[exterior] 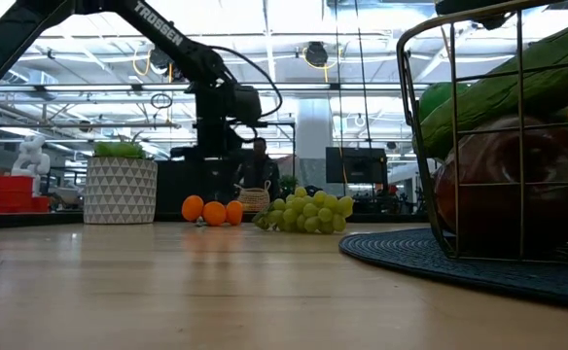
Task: Build produce basket
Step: Put the tangerine into the gold wire basket
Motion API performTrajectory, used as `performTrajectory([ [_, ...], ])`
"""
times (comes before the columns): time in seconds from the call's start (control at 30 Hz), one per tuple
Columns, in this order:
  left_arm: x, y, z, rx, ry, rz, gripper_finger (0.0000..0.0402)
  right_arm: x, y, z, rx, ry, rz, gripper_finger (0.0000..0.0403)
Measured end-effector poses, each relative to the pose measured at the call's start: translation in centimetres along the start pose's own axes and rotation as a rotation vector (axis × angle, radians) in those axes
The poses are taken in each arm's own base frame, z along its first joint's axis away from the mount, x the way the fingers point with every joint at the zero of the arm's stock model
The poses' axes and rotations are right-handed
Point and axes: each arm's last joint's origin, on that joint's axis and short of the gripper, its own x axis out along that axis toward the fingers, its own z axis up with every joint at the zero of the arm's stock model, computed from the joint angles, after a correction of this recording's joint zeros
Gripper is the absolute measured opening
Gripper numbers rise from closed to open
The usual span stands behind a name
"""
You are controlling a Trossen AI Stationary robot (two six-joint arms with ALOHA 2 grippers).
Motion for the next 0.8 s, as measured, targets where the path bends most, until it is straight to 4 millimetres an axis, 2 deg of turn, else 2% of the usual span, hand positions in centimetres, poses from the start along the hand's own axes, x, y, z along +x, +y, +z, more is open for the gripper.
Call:
performTrajectory([
  [0.37,3.0,0.3,-2.2,-0.085,0.042,0.023,0.0227,0.2,-0.1,-0.6,-0.044,0.011,-0.004,0.0380],
  [0.53,3.8,-0.1,-3.3,-0.091,0.077,0.016,0.0227,0.2,-0.1,-0.6,-0.060,0.011,-0.004,0.0380],
  [0.8,4.7,-0.5,-4.1,-0.084,0.067,-0.018,0.0227,0.2,-0.1,-0.6,-0.068,0.011,-0.003,0.0380],
])
